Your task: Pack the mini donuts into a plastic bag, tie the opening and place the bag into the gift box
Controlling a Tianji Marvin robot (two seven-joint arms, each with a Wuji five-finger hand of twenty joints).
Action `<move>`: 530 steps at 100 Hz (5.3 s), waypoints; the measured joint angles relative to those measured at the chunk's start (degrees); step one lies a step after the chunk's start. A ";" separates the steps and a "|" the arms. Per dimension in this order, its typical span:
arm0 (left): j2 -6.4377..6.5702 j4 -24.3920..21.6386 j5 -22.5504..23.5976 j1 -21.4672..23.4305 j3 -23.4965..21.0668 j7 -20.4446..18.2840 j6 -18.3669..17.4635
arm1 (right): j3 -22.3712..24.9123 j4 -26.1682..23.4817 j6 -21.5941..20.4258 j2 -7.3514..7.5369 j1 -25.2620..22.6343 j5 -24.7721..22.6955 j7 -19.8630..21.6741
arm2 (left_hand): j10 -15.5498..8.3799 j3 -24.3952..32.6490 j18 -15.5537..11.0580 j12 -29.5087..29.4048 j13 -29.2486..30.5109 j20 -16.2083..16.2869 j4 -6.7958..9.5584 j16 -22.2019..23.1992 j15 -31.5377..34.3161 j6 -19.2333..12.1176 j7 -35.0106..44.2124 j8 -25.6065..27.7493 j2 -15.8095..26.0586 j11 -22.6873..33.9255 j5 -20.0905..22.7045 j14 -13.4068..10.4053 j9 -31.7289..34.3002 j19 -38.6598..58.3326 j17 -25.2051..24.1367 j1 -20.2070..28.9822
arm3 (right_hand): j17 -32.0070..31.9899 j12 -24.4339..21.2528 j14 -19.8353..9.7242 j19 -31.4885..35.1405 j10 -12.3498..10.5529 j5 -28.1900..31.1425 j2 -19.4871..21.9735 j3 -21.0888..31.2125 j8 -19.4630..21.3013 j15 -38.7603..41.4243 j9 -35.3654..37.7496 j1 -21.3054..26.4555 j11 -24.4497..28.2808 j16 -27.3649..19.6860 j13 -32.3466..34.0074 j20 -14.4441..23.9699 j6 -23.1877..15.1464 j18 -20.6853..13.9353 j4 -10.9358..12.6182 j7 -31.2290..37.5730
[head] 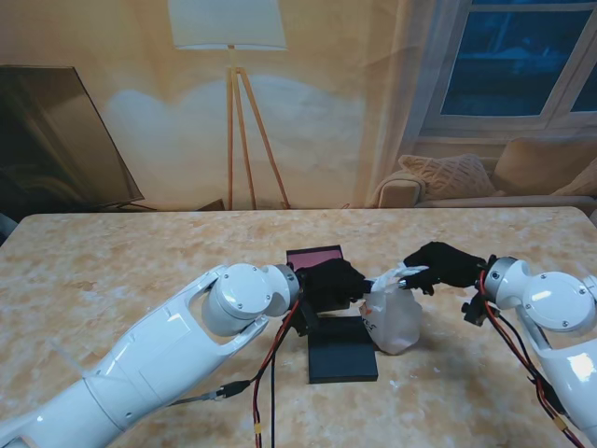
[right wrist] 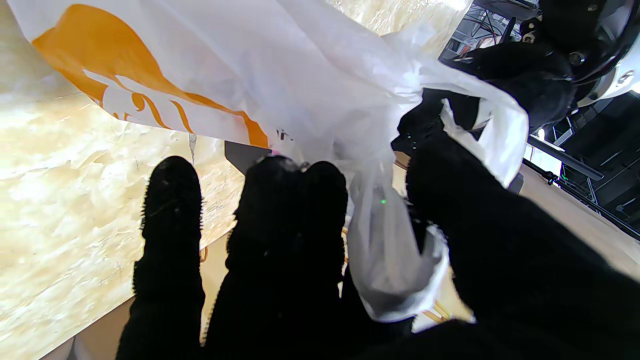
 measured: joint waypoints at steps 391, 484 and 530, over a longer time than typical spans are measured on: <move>0.64 2.96 3.56 0.30 1.50 -1.72 -1.71 | 0.92 0.97 8.68 -0.74 -0.85 -6.44 -3.40 | -0.17 -0.41 0.01 0.60 0.44 0.00 0.00 0.03 1.37 -2.04 0.01 -1.33 -0.01 0.80 -0.06 0.09 1.50 2.36 0.62 1.40 | -0.63 1.52 0.06 1.40 0.04 -0.01 0.01 0.48 0.51 6.32 1.23 0.73 2.80 0.82 0.04 0.01 0.06 1.15 -0.97 1.15; 0.82 3.07 2.99 0.08 1.44 -3.45 -1.92 | 1.51 1.73 8.32 -0.98 -1.06 -7.70 -4.16 | -0.20 -1.21 0.04 0.86 1.36 0.00 0.01 0.65 2.16 -2.10 0.01 -1.35 -0.01 1.55 -0.11 0.65 2.80 3.76 1.40 2.00 | -0.65 1.55 0.08 1.40 0.05 -0.06 0.00 -0.30 0.38 7.07 1.68 0.71 3.45 0.82 0.67 0.01 0.04 1.15 -1.01 0.44; 0.98 3.09 2.54 -0.15 1.52 -4.42 -1.90 | 1.65 2.28 8.18 -1.03 -1.02 -8.35 -4.48 | -0.20 -1.65 0.06 0.98 2.04 0.01 0.01 0.70 2.88 -2.12 -0.02 -1.36 -0.01 1.65 -0.15 0.68 2.80 4.11 1.79 2.11 | -0.65 1.58 0.09 1.40 0.06 -0.08 -0.24 -0.99 0.31 7.12 1.69 0.69 3.45 0.83 0.67 0.01 0.01 1.15 -1.04 -0.74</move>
